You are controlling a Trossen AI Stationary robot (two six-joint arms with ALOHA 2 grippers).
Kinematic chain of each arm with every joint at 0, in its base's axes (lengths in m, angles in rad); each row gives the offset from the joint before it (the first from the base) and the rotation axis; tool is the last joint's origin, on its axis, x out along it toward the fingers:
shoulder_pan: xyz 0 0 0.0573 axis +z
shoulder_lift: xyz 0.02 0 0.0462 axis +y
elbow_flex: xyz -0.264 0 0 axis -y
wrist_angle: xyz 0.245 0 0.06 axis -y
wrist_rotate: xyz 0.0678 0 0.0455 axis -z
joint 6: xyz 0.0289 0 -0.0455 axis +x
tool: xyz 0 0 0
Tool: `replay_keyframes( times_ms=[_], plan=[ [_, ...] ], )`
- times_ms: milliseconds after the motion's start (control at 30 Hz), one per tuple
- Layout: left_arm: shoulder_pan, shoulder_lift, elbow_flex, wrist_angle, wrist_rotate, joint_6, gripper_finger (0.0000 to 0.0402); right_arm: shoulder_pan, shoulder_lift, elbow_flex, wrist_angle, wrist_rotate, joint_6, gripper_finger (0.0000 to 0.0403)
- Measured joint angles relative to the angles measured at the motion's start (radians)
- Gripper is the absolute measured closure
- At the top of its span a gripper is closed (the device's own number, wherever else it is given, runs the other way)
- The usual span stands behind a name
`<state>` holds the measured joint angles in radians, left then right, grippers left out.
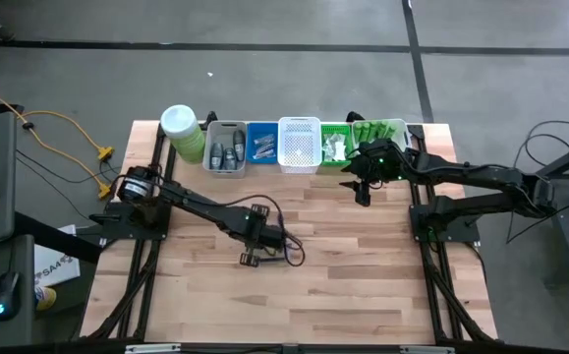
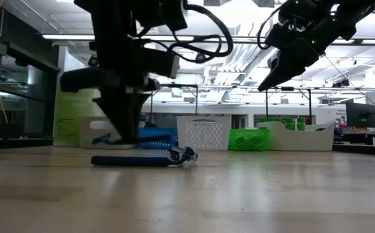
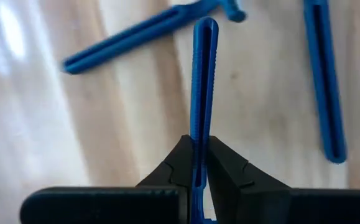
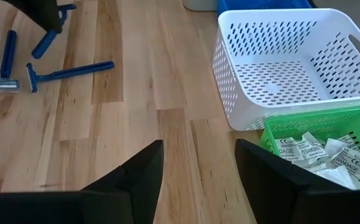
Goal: Pick & Place Travel size toiletries
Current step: Put the top left blue razor into the left white bin
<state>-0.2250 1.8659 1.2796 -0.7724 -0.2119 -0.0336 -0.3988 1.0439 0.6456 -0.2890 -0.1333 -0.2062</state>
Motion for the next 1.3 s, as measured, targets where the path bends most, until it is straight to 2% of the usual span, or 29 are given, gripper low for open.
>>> replay_keyframes(
  times_ms=[100, 267, 567, 767, 1000, 1167, 1300],
  plan=[
    [0.032, -0.013, 0.0, 0.003, -0.045, 0.007, 0.0379, 0.0, 0.0, 0.0, 0.0, 0.001, 0.0, 0.021],
    [0.133, -0.042, 0.002, 0.063, -0.189, 0.057, 0.0379, 0.0, 0.0, 0.0, 0.001, 0.002, 0.0, 0.021],
    [0.36, -0.045, 0.119, 0.248, -0.201, 0.117, 0.0378, 0.0, 0.0, 0.0, 0.009, 0.004, 0.0, 0.021],
    [0.457, -0.046, 0.225, 0.296, -0.175, 0.108, 0.0378, 0.0, 0.0, 0.0, 0.008, 0.043, 0.0, 0.021],
    [0.558, -0.045, 0.227, 0.419, -0.093, 0.03, 0.0378, 0.0, 0.0, 0.0, 0.009, 0.087, 0.0, 0.021],
    [0.602, 0.001, 0.227, 0.445, -0.038, -0.087, 0.0378, 0.0, 0.0, 0.0, 0.017, 0.087, 0.0, 0.021],
    [0.618, 0.051, 0.227, 0.505, 0.001, -0.103, 0.0378, 0.0, 0.0, 0.0, 0.018, 0.087, 0.0, 0.021]
  ],
)
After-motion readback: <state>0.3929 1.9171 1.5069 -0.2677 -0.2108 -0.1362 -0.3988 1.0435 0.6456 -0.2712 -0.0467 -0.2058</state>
